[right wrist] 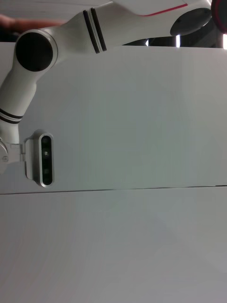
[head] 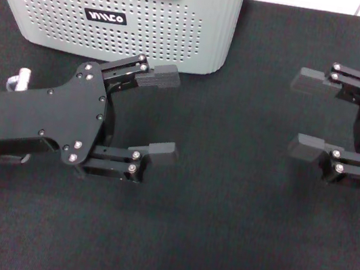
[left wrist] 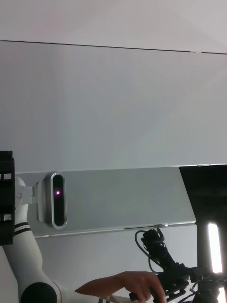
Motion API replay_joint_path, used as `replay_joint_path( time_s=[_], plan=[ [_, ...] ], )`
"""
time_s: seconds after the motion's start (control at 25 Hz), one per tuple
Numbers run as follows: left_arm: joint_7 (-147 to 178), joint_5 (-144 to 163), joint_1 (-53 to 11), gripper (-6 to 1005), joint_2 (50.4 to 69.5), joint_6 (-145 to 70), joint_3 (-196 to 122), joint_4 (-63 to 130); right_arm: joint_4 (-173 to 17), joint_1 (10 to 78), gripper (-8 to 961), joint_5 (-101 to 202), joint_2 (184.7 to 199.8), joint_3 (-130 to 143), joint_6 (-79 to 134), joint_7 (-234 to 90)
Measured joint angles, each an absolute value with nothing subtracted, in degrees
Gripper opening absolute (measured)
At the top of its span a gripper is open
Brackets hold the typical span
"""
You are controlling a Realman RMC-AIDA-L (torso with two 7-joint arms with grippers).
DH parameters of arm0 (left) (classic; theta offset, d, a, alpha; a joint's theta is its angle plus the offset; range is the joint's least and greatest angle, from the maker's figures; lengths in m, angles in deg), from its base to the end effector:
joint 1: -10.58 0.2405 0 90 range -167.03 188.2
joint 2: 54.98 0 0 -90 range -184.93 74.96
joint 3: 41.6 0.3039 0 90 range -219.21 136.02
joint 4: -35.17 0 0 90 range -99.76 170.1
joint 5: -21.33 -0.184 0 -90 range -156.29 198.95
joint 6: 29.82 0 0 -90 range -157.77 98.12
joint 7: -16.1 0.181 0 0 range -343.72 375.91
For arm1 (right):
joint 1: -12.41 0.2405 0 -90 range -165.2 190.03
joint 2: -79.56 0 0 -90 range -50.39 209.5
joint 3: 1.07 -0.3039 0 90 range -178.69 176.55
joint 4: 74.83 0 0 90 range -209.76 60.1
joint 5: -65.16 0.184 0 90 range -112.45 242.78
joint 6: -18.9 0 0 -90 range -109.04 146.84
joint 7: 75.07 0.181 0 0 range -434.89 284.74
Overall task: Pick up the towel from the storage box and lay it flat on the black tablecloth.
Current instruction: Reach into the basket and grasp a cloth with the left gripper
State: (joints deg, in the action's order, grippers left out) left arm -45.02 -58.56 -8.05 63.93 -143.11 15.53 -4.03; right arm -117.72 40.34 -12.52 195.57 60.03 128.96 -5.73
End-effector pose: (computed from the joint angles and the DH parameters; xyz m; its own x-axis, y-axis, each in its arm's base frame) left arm -0.2159 0.2495 -0.0155 0.5359 -0.0558 0.8424 0.0748 -0.9908 -0.1132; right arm 0.1743 0.2918 -0.0042 0.5878 0.0641 -0.8064 0.0475 -0.9979 -0.0447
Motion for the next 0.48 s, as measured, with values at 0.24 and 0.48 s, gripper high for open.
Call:
replay_joint_path(
  time_s=[0.24, 0.48],
  plan=[
    [-44.93, -58.56, -8.05, 869, 63.93, -143.11, 15.53, -4.03, -117.72, 40.63, 704, -12.53, 195.49, 60.06, 129.02, -5.73],
    [-44.90, -58.56, -8.05, 862, 63.93, -143.11, 15.53, -4.13, -117.72, 40.64, 702, -12.53, 195.48, 60.09, 128.43, -5.70]
  ],
)
